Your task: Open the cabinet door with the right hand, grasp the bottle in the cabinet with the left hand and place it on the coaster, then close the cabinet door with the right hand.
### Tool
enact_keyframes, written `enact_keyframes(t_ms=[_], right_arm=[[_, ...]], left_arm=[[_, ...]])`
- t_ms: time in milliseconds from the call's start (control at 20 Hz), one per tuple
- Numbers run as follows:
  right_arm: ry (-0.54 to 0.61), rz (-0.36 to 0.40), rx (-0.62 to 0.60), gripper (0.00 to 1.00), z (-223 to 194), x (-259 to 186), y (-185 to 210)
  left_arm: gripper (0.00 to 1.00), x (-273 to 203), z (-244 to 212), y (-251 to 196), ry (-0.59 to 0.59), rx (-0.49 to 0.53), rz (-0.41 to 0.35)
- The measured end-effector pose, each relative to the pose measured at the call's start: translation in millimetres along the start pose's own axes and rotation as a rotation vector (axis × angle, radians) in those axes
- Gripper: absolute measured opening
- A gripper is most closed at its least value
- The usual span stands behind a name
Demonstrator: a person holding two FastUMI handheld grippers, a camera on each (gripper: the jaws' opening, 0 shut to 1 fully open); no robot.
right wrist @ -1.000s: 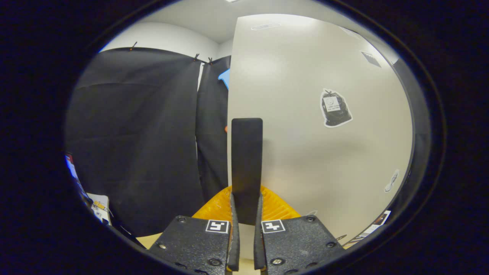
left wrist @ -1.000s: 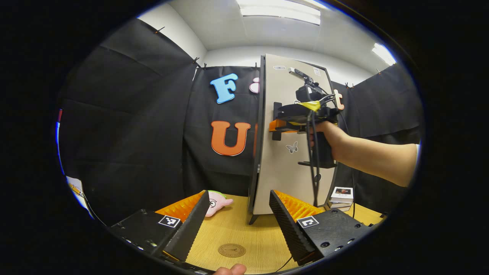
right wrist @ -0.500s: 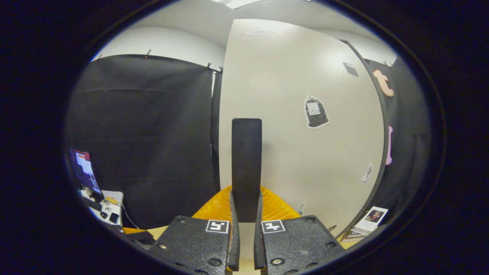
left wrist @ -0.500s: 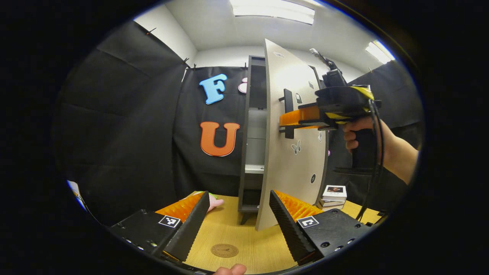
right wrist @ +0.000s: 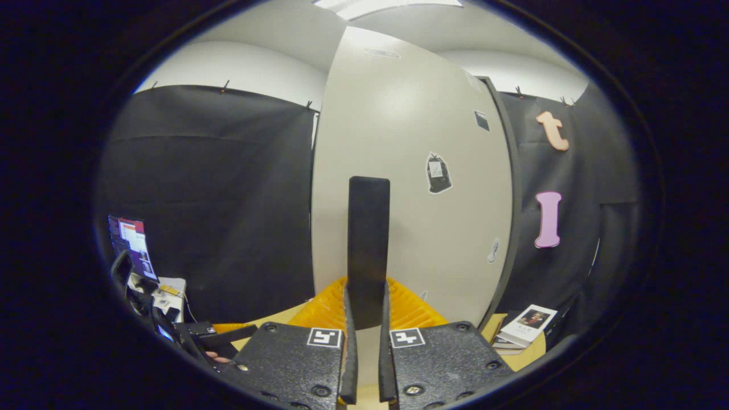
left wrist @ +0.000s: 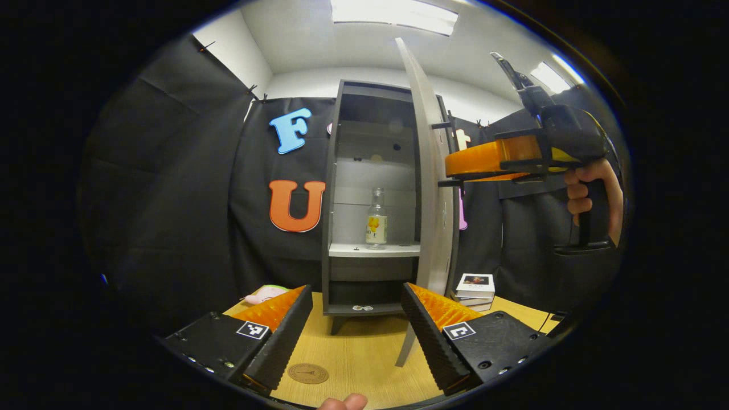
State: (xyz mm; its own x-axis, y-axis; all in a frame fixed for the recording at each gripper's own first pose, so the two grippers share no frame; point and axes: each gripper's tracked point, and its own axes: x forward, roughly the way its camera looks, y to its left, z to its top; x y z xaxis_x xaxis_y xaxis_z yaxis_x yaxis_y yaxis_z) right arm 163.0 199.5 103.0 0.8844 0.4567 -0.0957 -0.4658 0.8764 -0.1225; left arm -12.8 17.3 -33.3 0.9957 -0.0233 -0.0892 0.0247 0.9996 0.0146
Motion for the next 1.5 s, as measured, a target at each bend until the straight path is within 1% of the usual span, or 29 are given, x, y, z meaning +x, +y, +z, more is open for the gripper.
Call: enact_keyframes(t_ms=[450, 650, 800, 1100, 1350, 1400, 1450, 1500], right_arm=[[-0.013, -0.133, 0.024, 0.17, -5.5, -37.2, -38.0], [-0.023, -0.217, 0.023, 0.17, -5.0, -47.0, -55.4], [-0.059, -0.274, 0.018, 0.13, -5.0, -57.5, -72.2], [-0.065, -0.366, 0.027, 0.07, -5.1, -70.8, -92.8], [-0.059, -0.424, 0.034, 0.07, -8.1, -85.0, -128.6], [-0.059, -0.434, 0.035, 0.07, -7.4, -86.9, -133.5], [-0.060, -0.441, 0.037, 0.05, -7.7, -89.2, -137.1], [-0.059, -0.446, 0.036, 0.04, -7.6, -90.6, -139.6]], left_arm=[[0.95, 0.6, -5.3, -36.5, 0.022, 0.010, -0.075], [0.95, -3.0, -10.2, -46.6, 0.036, 0.015, -0.099], [0.95, -4.2, -14.4, -52.4, 0.052, 0.014, -0.117], [0.95, -8.0, -16.6, -58.9, 0.057, 0.023, -0.128], [0.95, -8.9, -17.9, -61.5, 0.059, 0.022, -0.132], [0.84, -8.5, -19.2, -62.3, 0.062, 0.022, -0.134], [0.95, -8.9, -19.3, -63.7, 0.065, 0.021, -0.136], [0.95, -9.4, -18.5, -65.3, 0.063, 0.018, -0.139]])
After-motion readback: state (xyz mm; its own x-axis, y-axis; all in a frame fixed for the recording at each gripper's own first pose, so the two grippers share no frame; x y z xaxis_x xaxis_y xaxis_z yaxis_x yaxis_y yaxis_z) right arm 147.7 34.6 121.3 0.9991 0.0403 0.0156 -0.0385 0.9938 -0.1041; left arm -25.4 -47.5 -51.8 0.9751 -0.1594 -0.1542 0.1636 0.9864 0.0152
